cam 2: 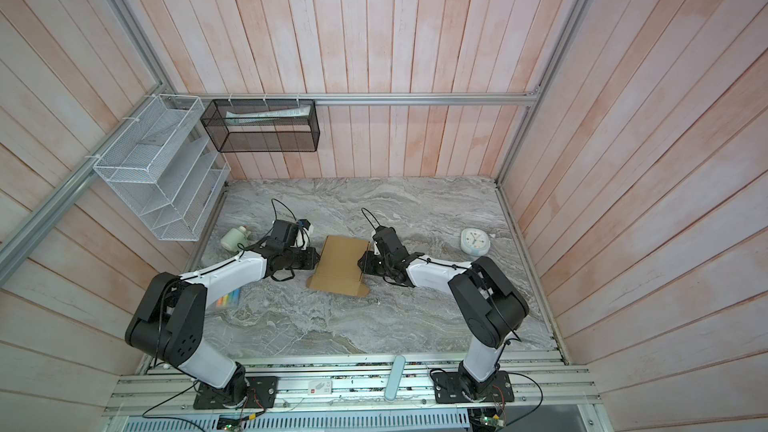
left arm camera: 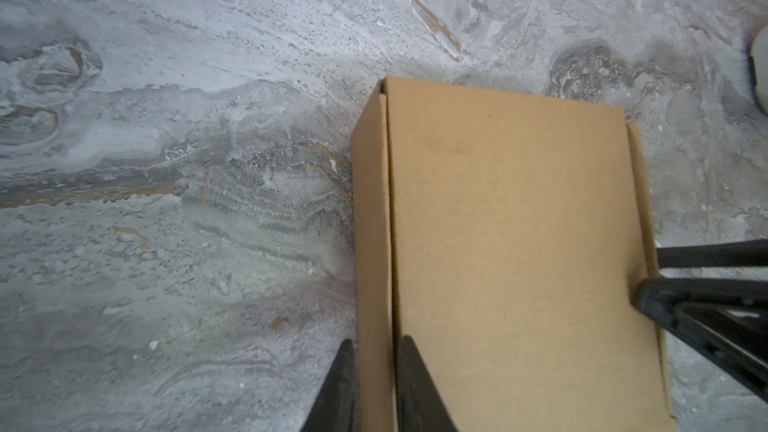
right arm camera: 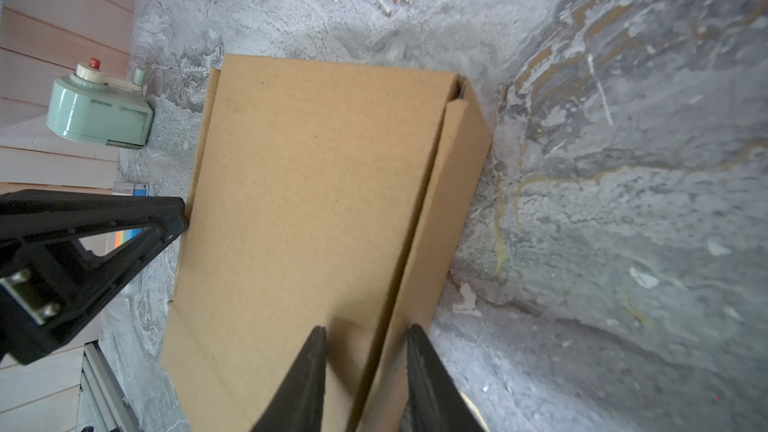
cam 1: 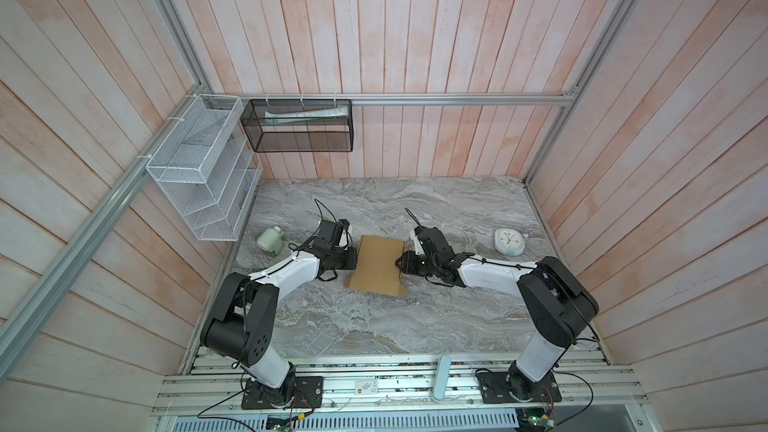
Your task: Fold the paper box
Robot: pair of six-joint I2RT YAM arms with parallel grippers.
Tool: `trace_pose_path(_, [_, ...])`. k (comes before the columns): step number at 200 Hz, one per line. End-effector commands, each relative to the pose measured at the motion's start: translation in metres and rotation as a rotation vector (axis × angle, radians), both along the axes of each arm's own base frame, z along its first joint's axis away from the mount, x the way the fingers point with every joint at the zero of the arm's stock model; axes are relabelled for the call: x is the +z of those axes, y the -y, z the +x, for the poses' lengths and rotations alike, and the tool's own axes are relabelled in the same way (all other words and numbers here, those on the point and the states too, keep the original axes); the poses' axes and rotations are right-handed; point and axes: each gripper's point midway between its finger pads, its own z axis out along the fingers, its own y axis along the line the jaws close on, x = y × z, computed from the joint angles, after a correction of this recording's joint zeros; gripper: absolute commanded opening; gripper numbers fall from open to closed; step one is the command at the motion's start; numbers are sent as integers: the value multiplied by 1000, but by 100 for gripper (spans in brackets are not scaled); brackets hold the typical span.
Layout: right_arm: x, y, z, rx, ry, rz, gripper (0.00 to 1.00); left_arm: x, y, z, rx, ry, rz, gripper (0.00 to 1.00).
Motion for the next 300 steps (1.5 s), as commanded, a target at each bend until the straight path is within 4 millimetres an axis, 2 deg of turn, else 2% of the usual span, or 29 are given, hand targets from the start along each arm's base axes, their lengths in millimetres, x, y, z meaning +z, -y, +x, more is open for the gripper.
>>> trace_pose_path(1, [-5, -1, 1, 8, -7, 2, 34, 15, -4, 7, 17, 53, 3, 21])
trace_pose_path(73, [-4, -1, 0, 9, -6, 7, 34, 10, -3, 5, 11, 40, -5, 21])
trace_pose_path(146, [-6, -2, 0, 12, -12, 12, 34, 15, 0, 4, 1, 51, -31, 21])
trace_pose_path(300, [-5, -3, -1, 19, -12, 12, 34, -4, -2, 0, 3, 8, -13, 18])
